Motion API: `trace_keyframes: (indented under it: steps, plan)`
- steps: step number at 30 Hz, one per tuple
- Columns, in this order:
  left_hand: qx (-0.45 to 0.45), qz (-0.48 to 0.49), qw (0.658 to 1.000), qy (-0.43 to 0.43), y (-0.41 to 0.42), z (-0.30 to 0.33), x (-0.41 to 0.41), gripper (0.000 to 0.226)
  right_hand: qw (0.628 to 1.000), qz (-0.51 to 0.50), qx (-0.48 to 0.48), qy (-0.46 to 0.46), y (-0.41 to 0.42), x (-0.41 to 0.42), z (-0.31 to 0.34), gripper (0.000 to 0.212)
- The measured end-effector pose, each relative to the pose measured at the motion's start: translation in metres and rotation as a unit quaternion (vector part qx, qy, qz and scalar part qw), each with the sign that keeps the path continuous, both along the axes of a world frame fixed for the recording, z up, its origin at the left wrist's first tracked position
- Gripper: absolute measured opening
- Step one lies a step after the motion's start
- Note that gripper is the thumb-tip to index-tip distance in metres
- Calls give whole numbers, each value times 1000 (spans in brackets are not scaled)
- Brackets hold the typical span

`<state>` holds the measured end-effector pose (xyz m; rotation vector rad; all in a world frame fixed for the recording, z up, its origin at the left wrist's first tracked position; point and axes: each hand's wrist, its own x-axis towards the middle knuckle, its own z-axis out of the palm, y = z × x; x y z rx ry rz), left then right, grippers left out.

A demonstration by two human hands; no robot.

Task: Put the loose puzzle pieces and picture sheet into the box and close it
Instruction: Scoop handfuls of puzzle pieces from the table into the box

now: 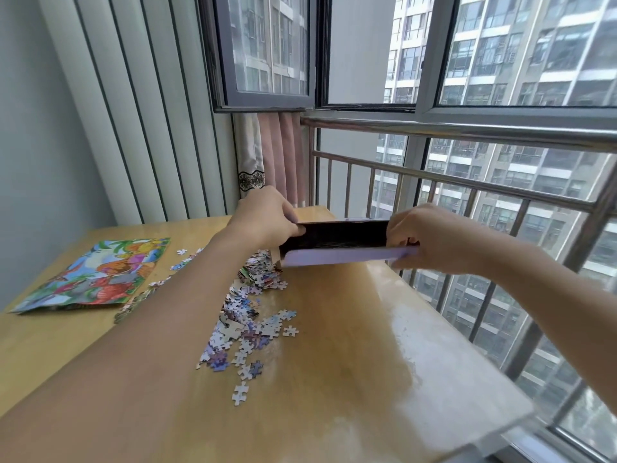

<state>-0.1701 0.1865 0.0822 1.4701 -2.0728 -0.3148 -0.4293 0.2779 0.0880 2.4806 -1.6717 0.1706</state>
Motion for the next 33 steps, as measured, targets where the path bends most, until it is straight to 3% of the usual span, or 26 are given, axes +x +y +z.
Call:
trace_keyframes:
  steps: [4, 6, 9, 11, 15, 19, 22, 24, 28, 29, 32, 33]
  plan:
    - [-20, 17, 998, 60, 1, 7, 1, 29, 994, 0, -96, -53, -11, -10, 14, 4]
    - [-36, 21, 997, 70, 3, 6, 2, 27, 996, -22, -45, -69, -12, -9, 17, 3]
    - [-41, 10, 997, 63, 7, -3, 2, 24, 993, -46, 104, -23, -9, 1, 13, 39]
    - [-45, 13, 997, 68, 9, -9, 1, 23, 993, -26, 109, -29, -7, 10, 12, 62]
    - [-55, 9, 996, 72, 13, -14, -1, 22, 995, 58, 67, -48, -5, 34, 11, 49]
    - [-52, 4, 997, 60, 19, -15, -5, 23, 985, 72, 150, -45, -10, 49, 6, 43]
    - [-52, 3, 997, 48, 21, -20, -5, 25, 981, -7, 191, -38, -16, 46, 7, 97]
    - [-53, 0, 997, 48, 22, -22, -4, 25, 974, -31, 217, -54, -16, 40, 5, 109]
    - [-52, -4, 997, 56, 21, -25, -4, 25, 980, -21, 197, -6, 0, 32, 2, 100]
    - [-52, -4, 997, 59, 21, -25, -5, 25, 986, -18, 163, 16, 3, 32, -1, 87]
    - [-49, -9, 997, 65, 24, -28, -8, 24, 999, 3, 22, 44, 2, 31, -12, 14]
    - [-43, -13, 997, 63, 25, -30, -9, 23, 998, -4, -17, 59, 0, 29, -15, 5]
